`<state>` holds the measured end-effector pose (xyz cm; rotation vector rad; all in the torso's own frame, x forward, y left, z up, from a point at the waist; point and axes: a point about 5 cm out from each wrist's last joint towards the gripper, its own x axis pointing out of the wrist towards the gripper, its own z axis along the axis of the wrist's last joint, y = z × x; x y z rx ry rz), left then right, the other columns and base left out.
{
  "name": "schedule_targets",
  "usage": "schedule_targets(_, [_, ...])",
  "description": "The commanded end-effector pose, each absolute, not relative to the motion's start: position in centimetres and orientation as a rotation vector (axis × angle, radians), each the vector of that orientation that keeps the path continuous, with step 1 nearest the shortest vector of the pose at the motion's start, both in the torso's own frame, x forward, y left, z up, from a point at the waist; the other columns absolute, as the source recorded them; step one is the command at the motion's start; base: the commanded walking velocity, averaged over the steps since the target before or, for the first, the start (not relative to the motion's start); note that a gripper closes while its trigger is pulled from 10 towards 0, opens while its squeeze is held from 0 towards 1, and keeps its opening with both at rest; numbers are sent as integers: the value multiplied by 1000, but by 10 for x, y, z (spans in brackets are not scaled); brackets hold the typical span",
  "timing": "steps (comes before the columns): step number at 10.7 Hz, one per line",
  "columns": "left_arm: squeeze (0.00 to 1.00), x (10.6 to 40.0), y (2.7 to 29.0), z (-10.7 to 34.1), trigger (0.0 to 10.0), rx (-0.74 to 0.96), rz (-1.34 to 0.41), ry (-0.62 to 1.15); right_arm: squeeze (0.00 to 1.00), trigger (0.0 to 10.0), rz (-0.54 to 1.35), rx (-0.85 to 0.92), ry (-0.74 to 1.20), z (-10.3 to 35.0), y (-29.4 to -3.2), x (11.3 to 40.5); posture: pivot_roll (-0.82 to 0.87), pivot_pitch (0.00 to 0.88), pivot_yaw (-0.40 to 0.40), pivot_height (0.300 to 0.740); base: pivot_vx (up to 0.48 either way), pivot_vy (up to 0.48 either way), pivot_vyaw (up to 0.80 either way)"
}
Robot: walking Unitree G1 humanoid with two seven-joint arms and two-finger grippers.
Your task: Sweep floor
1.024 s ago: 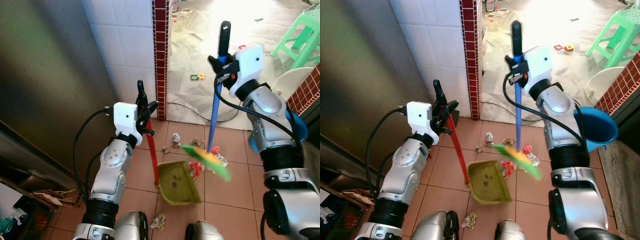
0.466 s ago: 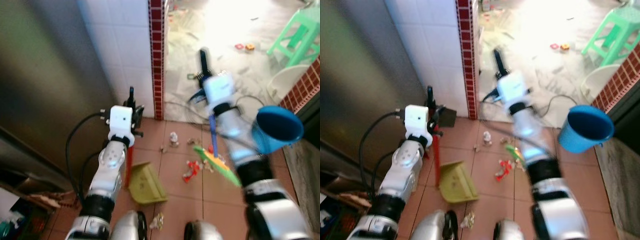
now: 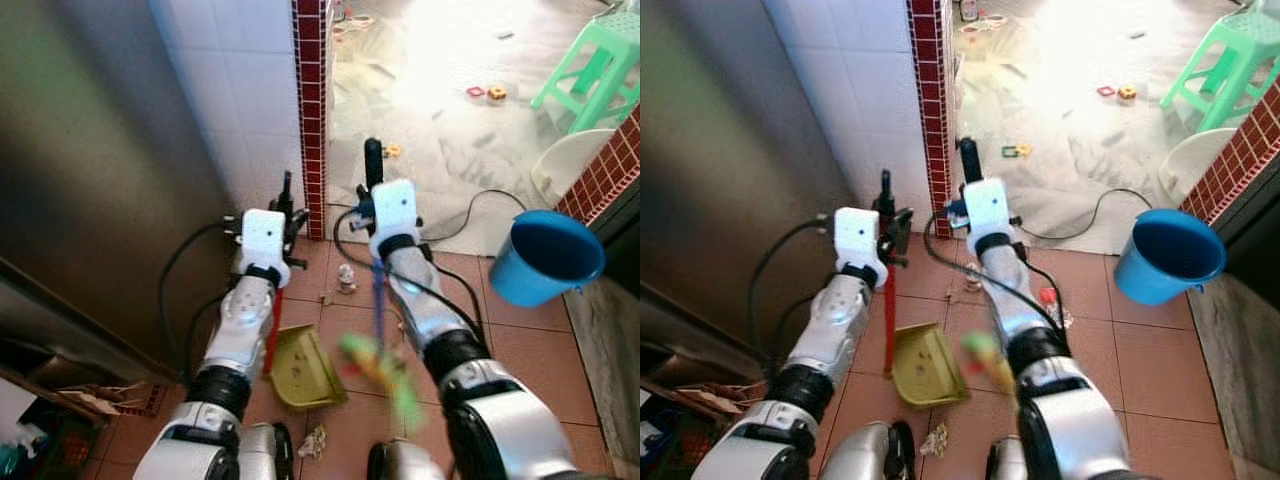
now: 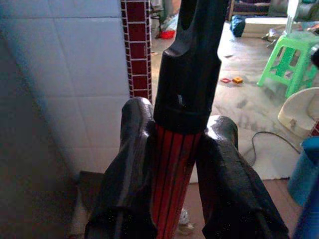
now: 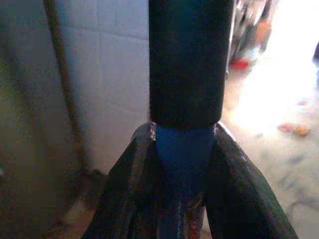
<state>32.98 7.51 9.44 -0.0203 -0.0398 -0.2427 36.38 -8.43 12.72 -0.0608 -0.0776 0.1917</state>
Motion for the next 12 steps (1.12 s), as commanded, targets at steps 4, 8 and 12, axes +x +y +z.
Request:
schedule_targets(4, [0,323,59,73,10000,-114,-317,69,0,10000,424,308,-304,231,-66,372,-97,156,45,740,0,0,0])
schedule_targets(8, [0,327,60,74,10000,-128,-325,62,0,10000,558,-12,-585,294,-81,359,-110,135,50,740,0,0,0])
schedule_targets(12, [0,332,63,83,10000,-122,-339,20,0,10000,310,-210,-609,281,-128,366,-103,98,54,740,0,0,0])
